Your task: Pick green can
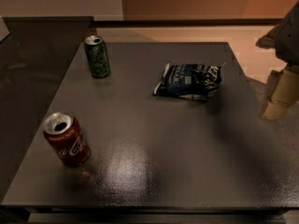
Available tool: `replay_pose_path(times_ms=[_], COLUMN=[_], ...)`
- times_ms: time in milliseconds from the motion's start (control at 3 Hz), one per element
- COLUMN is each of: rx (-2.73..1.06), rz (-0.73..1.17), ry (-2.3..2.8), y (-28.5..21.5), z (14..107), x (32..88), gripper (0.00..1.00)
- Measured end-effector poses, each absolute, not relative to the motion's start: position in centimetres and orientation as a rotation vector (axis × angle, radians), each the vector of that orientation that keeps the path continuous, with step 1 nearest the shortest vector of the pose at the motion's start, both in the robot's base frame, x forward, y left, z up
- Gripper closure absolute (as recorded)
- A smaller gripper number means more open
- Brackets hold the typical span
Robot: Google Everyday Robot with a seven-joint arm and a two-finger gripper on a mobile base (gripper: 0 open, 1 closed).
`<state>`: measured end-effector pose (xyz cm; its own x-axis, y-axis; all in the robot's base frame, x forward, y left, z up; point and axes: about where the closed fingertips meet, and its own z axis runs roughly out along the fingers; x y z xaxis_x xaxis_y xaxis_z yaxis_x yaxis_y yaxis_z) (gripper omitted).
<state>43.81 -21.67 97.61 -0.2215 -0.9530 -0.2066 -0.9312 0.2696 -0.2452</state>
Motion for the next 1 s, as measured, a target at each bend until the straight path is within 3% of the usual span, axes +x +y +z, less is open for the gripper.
replay_pose_path(times_ms=[1000], rx=[-1.678], rz=[-0.012], ry=[2.186], y=[-18.6], z=[97.4], x=[45.9], gripper=[0.0])
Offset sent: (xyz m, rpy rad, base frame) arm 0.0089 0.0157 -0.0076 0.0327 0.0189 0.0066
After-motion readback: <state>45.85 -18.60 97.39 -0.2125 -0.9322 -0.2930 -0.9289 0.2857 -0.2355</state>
